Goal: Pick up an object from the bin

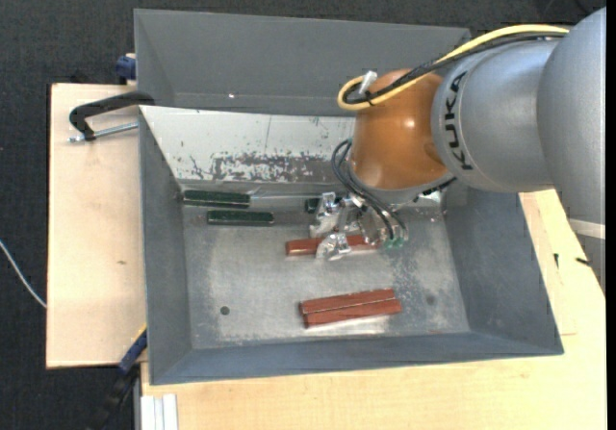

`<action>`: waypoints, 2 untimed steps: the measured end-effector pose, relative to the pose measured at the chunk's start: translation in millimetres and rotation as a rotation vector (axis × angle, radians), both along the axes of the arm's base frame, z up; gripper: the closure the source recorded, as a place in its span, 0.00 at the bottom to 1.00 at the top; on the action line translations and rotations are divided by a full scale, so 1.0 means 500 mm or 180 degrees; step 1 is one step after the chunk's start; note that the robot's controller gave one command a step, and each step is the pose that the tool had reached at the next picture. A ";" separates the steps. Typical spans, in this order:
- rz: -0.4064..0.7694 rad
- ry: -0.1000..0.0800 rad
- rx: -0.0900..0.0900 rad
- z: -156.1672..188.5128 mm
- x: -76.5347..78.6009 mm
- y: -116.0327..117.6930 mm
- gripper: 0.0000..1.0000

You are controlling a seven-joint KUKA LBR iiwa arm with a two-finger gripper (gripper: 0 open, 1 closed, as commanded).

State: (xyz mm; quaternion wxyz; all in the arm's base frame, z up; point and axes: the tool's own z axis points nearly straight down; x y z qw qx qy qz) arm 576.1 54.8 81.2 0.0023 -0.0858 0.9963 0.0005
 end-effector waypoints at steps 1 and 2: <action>-0.0001 0.0000 0.0000 0.000 0.000 0.000 1.00; -0.0021 -0.0005 0.0001 0.264 -0.009 0.017 1.00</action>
Offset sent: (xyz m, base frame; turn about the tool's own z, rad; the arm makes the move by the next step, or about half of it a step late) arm -0.0059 0.0076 0.1305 0.0064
